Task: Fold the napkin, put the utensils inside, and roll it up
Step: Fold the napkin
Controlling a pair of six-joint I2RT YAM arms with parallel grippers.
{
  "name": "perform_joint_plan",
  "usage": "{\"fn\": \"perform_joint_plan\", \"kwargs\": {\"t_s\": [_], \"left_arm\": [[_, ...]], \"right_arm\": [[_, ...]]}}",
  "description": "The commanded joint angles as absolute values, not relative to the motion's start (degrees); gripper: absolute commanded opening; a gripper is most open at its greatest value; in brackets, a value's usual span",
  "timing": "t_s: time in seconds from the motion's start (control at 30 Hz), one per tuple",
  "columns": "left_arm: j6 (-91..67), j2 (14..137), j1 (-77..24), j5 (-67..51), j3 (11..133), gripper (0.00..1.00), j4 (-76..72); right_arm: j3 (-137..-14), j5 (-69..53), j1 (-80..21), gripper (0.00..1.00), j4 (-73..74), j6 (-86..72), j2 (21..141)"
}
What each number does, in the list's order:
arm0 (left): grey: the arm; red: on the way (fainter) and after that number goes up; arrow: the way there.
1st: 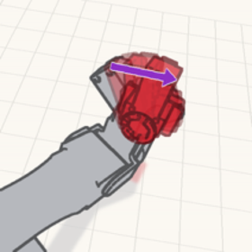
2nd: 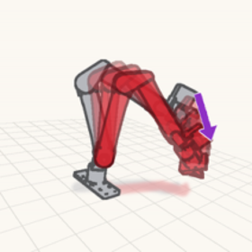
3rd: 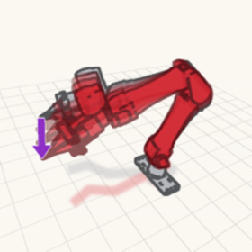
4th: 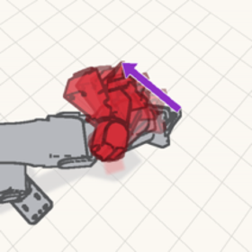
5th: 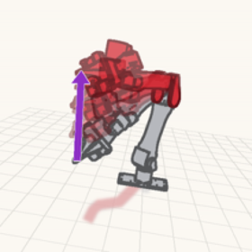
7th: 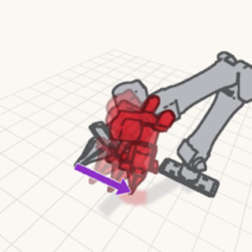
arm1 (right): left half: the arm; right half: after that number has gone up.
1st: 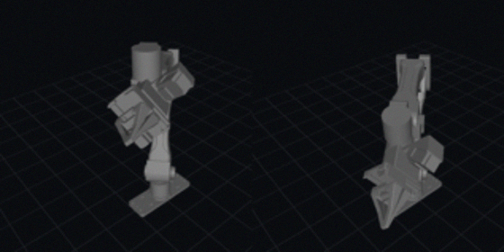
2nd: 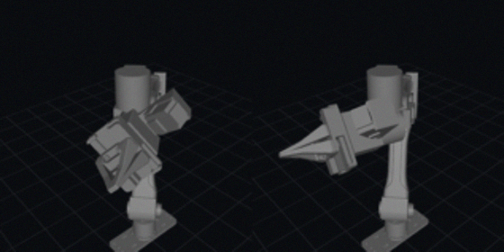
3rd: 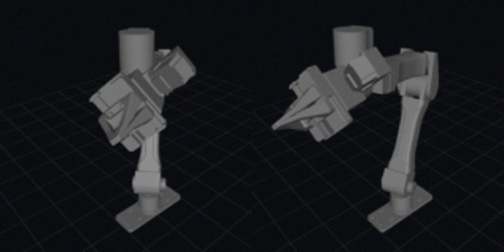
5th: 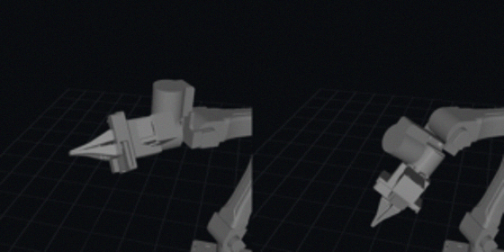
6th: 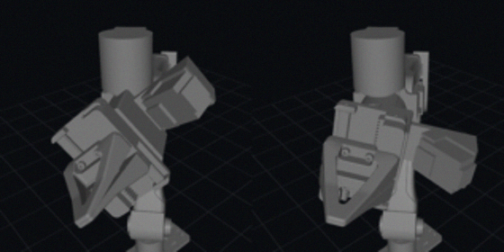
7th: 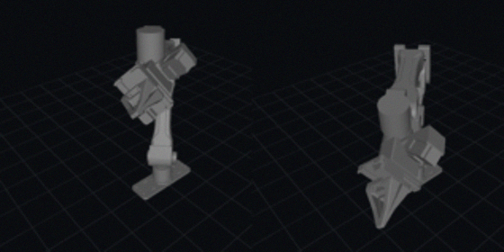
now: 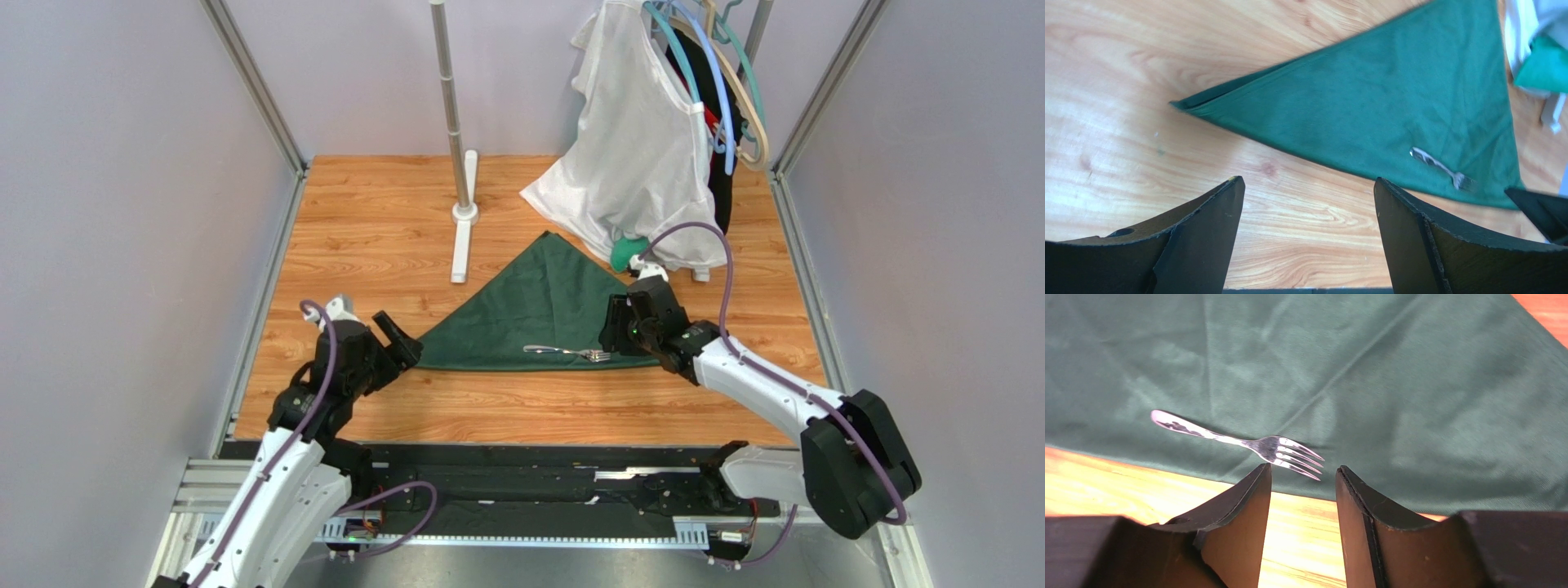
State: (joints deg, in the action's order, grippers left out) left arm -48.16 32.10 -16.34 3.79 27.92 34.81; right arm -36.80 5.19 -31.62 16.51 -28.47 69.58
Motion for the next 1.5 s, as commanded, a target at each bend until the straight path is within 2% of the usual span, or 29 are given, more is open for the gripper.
{"fn": "perform_joint_plan", "kwargs": {"t_s": [0.0, 0.4, 0.9, 1.23, 1.4, 1.47], "left_arm": [[-58.09, 30.93, -14.6, 9.67, 23.47, 0.84, 35.78], [-67.49, 42.71, -11.16, 13.8, 19.78, 0.73, 26.72], [-69.17, 45.35, -8.27, 16.35, 16.44, 0.56, 21.89], [-67.68, 48.69, -6.68, 14.94, 15.47, 0.54, 17.67], [-67.5, 50.27, -6.24, 13.54, 15.21, 0.43, 16.44], [-67.41, 50.01, -6.15, 13.36, 15.38, 0.41, 16.7]], "right_arm": [[-39.64, 0.97, -31.46, 0.47, 11.26, -26.46, 71.45], [-40.7, -3.43, -31.29, 0.47, 10.28, -24.43, 70.05], [-39.55, -4.48, -31.2, 0.47, 9.84, -24.78, 70.4], [-39.73, -5.1, -31.29, 0.47, 9.84, -25.05, 70.66], [-39.73, -4.92, -31.29, 0.47, 10.02, -24.96, 70.66], [-39.73, -5.01, -31.38, 0.47, 9.93, -24.96, 70.93]]}}
